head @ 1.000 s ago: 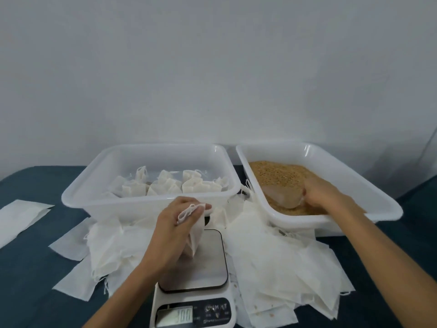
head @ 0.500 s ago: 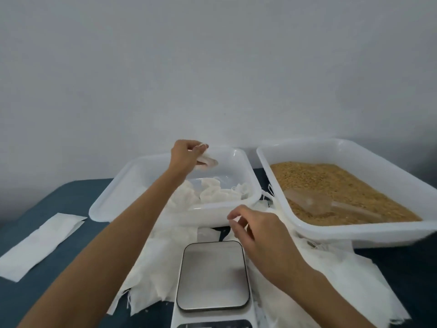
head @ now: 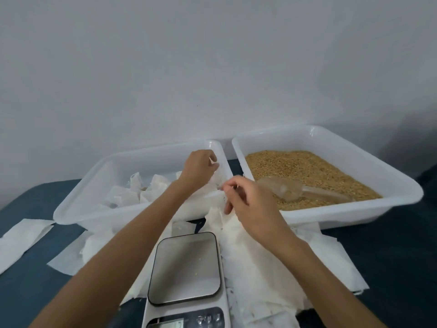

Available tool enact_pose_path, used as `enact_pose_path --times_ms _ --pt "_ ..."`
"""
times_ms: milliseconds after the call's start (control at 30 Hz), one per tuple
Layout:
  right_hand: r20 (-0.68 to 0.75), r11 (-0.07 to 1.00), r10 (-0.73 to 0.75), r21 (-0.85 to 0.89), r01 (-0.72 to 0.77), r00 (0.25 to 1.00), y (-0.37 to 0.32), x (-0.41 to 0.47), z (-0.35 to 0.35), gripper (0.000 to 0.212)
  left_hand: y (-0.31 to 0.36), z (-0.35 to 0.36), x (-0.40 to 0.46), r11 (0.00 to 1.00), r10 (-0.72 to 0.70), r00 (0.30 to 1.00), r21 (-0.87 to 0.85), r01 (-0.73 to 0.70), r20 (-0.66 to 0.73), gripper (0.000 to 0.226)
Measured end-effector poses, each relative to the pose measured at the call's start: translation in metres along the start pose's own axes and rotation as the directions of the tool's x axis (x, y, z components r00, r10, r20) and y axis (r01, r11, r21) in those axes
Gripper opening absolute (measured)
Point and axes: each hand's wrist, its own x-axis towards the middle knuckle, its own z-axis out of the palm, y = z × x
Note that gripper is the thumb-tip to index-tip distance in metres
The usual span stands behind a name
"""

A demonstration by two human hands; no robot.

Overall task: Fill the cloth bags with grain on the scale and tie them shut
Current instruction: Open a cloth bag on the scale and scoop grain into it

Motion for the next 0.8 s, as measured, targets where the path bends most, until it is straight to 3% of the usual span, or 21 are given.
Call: enact_pose_path --times_ms 67,133,300,367,533,700,800 --pt "-0.121 0.992 -0.016 0.121 0.031 0.993 -0.005 0.006 -0.022 0.018 0.009 -0.011 -0.031 0.992 0.076 0.984 -0.087 -0.09 -0.159 0.009" --pt "-0.201 0.974 0.019 0.223 0.027 0.979 -0.004 0.011 -0.042 0.02 0.019 -0.021 -0.072 0.968 0.172 0.966 -0.147 -0.201 -0.192 0.008" --pt "-0.207 0.928 0.147 0.368 -0.062 0.967 0.005 0.015 -0.053 0.024 0.041 -0.017 -0.152 0.916 0.366 0.926 -0.214 -0.34 0.095 0.004" --pt "-0.172 0.909 0.166 0.409 -0.083 0.971 0.008 0.015 -0.05 0.024 0.053 -0.01 -0.17 0.879 0.46 0.867 -0.233 -0.415 0.191 0.012" --pt "-0.158 0.892 0.175 0.443 -0.089 0.972 0.012 0.015 -0.05 0.024 0.08 0.01 -0.181 0.698 0.704 0.67 -0.053 -0.714 0.236 0.043" --pt "-0.153 0.892 0.17 0.443 -0.086 0.973 0.011 0.016 -0.047 0.023 0.085 0.017 -0.178 0.648 0.705 0.599 -0.002 -0.761 0.38 0.062" --pt "-0.148 0.89 0.169 0.448 -0.087 0.974 0.012 0.015 -0.047 0.023 0.086 0.014 -0.178 0.588 0.722 0.55 0.046 -0.808 0.42 0.061"
